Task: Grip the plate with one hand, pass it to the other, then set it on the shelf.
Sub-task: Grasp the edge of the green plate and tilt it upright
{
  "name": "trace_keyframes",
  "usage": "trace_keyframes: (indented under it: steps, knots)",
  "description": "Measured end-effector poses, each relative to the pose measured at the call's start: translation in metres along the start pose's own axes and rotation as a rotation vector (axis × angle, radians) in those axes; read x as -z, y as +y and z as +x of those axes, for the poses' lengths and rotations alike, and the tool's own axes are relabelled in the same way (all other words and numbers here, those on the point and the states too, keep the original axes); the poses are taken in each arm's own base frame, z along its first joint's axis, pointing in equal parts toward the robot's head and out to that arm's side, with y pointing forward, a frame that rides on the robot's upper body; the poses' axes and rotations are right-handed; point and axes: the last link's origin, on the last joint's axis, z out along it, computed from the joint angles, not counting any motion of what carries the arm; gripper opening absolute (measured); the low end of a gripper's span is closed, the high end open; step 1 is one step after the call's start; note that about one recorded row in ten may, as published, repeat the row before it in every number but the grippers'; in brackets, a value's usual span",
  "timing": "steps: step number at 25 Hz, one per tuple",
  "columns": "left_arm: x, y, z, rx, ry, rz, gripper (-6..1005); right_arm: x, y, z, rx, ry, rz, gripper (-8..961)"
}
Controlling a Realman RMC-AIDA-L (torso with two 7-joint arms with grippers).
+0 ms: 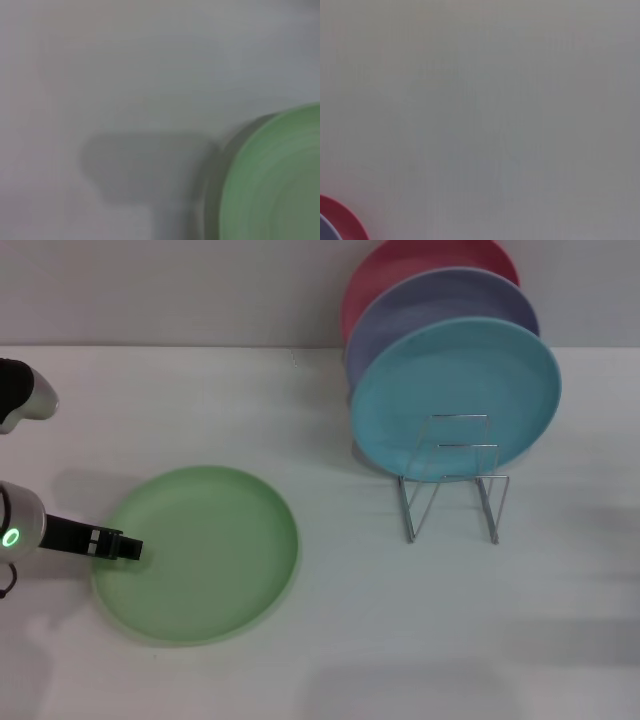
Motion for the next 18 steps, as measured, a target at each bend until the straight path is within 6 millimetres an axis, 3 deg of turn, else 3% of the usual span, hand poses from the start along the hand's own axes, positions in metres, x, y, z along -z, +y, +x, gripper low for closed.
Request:
trace_keyframes:
  steps: [5,15,18]
  knots:
    - [-0.0005,0.0013,0.0013,-0.015,-0.019,-0.017,676,0.0009,-0.0003,-0.0005,0.0,-0.004,0.0,824]
    - [0.0001,0.0071,0.0051,-0.044,-0.011,-0.02,481,0.0022,-0.0007,-0.0001,0.001,-0.002,0.001,826]
    - [0.0001,0.009,0.0064,-0.052,-0.005,-0.021,355,0.0024,-0.0006,0.0,0.002,-0.001,0.0,826]
